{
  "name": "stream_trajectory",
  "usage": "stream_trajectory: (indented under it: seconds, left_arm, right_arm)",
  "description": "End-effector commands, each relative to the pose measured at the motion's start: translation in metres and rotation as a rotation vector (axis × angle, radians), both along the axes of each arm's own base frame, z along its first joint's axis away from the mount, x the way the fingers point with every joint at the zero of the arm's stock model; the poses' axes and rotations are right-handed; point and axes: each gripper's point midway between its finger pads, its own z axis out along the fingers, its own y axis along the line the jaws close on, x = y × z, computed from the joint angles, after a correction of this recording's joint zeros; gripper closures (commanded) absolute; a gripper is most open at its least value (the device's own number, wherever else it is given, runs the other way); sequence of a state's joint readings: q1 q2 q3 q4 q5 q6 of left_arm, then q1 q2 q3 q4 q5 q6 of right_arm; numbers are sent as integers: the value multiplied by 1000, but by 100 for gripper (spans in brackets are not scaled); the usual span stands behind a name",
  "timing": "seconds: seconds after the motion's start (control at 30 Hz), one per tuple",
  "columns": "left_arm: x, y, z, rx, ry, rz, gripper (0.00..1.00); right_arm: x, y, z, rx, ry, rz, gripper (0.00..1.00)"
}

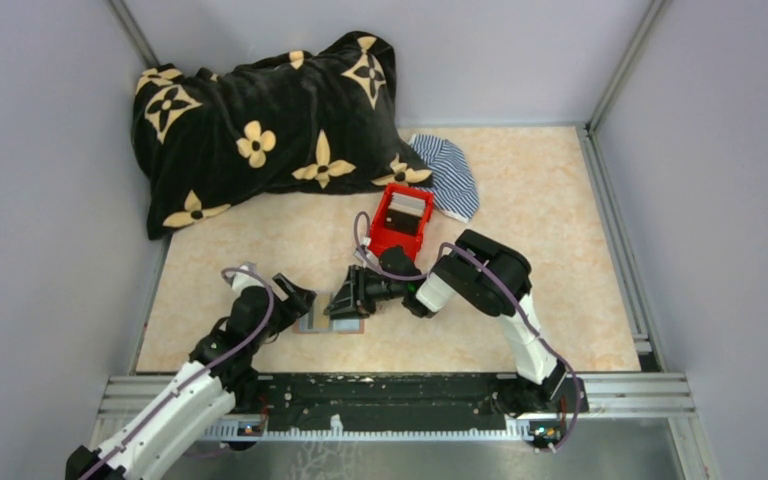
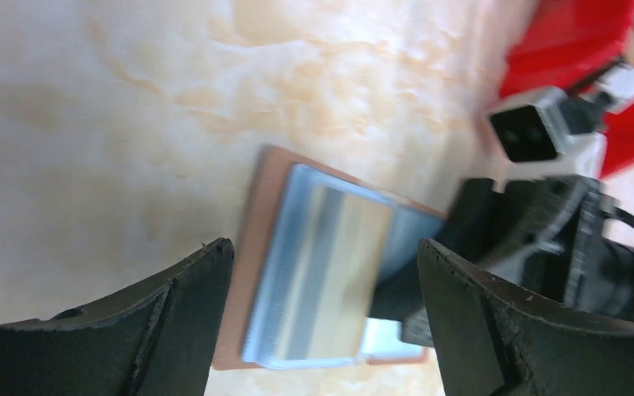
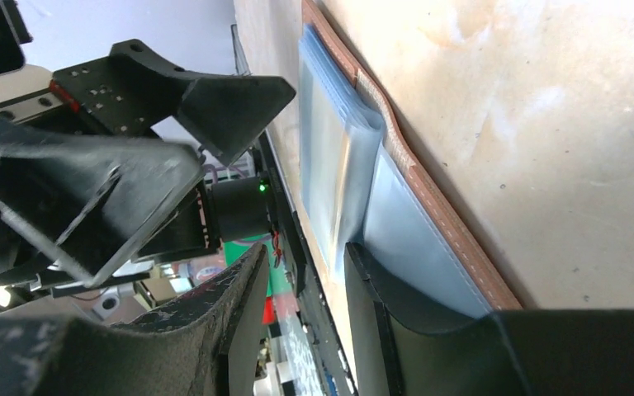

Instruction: Take the credit cards out of the card holder

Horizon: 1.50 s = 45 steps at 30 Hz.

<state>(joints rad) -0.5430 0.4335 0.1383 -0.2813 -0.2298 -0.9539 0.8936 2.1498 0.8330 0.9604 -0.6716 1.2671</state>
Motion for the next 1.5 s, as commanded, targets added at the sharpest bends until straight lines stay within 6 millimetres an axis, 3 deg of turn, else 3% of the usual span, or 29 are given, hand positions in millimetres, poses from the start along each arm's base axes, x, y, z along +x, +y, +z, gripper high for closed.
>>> stream_trajectory:
  seconds: [0.0,0.13,0.27,0.43,0.77,1.0,1.1,1.17,1.37,1.47]
  left_arm:
    - [0,36,-21,92,53,187,12]
    - [-7,31,-41,76,100,167,20]
    - [-6,9,-31,32,69,42,24]
    - [-20,-25,-34,-131,107,-89,26]
    - [-41,-22,-52,-121,208,-105,22]
    - [-41,-22,-52,-104,217,-115,23]
    - [-37,-22,-46,-91,205,-114,23]
    - [-30,-19,-31,-68,170,-106,23]
    - [0,2,46,67,-19,-44,22]
    - [2,8,40,127,24,-30,21]
  right_arm:
    - [2,0,-8,-3,-35,9,60]
    - [2,0,-6,-1,-39,11,60]
    - [2,0,-6,1,-41,13,60]
    - [5,2,-4,2,-48,10,60]
    - [10,8,14,55,-64,-14,61]
    - [11,4,22,58,-87,-31,63]
    - [14,5,22,41,-102,-32,64]
    - [15,6,16,2,-110,-22,64]
    - [19,7,14,-44,-143,-5,64]
    - [20,7,10,-69,-150,-6,64]
